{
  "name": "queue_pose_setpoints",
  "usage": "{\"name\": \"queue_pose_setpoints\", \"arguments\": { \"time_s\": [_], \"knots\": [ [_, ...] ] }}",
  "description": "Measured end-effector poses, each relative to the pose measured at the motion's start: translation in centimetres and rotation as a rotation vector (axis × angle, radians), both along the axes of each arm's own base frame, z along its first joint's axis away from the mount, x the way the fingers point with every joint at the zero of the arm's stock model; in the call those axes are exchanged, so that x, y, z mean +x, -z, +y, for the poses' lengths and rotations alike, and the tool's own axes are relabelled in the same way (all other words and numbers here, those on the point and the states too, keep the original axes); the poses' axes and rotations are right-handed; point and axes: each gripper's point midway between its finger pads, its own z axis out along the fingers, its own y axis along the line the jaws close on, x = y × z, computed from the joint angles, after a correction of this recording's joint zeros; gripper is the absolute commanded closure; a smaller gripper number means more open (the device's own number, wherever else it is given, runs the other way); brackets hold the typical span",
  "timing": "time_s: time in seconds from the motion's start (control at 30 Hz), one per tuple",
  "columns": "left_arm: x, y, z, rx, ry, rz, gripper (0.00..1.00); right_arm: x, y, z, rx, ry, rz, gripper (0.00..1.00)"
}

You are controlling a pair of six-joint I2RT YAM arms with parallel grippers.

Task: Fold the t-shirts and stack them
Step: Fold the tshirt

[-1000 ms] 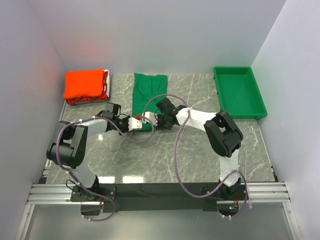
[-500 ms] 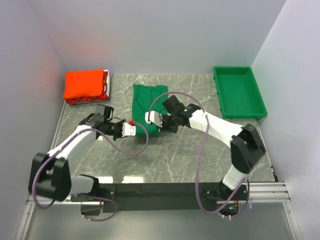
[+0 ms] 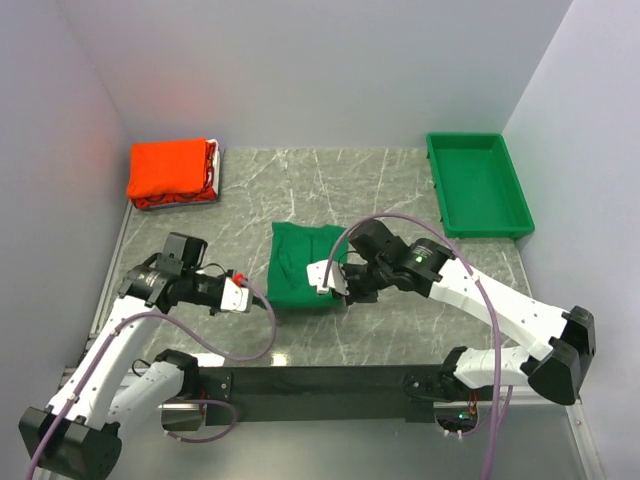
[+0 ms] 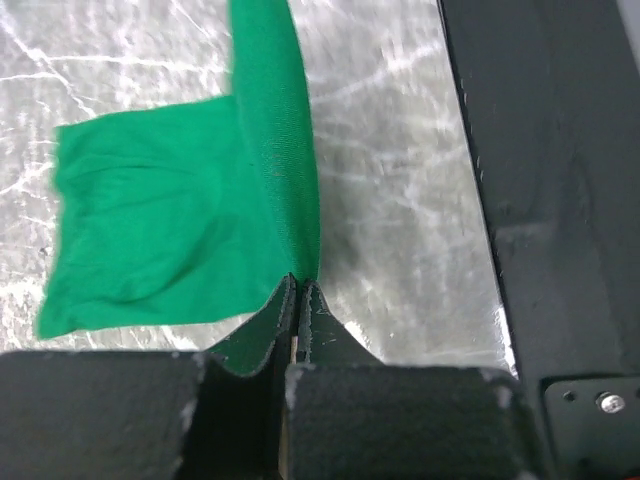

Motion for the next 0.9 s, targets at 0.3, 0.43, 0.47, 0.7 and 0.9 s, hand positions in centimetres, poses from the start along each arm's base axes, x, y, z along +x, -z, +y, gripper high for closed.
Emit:
{"name": "queue_pose_setpoints", "arguments": {
  "time_s": [0.3, 0.43, 0.47, 0.7, 0.9],
  "knots": [
    [5.1, -2.5, -1.3, -0.009, -0.075, 0.075, 0.99, 6.4, -0.9, -0.6, -0.01, 0.103, 0.01, 1.0],
    [11.1, -0.9, -2.2, 0.016, -0.13, 0.125, 0.99, 11.5, 1.0, -1.1, -0.055, 0.151, 0.04, 1.0],
    [12.7, -0.4, -2.4, 0.021, -0.148, 0.133, 0.99, 12.7, 1.7, -1.2, -0.072, 0.161, 0.059, 1.0],
    [22.2, 5.1, -2.5, 0.07, -0.253, 0.215, 0.83, 20.4, 7.2, -1.2, -0.14, 0.225, 0.155, 0.89],
    [25.5, 10.5, -0.9, 0.13, -0.343, 0.303, 0.63, 26.4, 10.4, -0.1, -0.156, 0.317, 0.175, 0.62]
  ]
}}
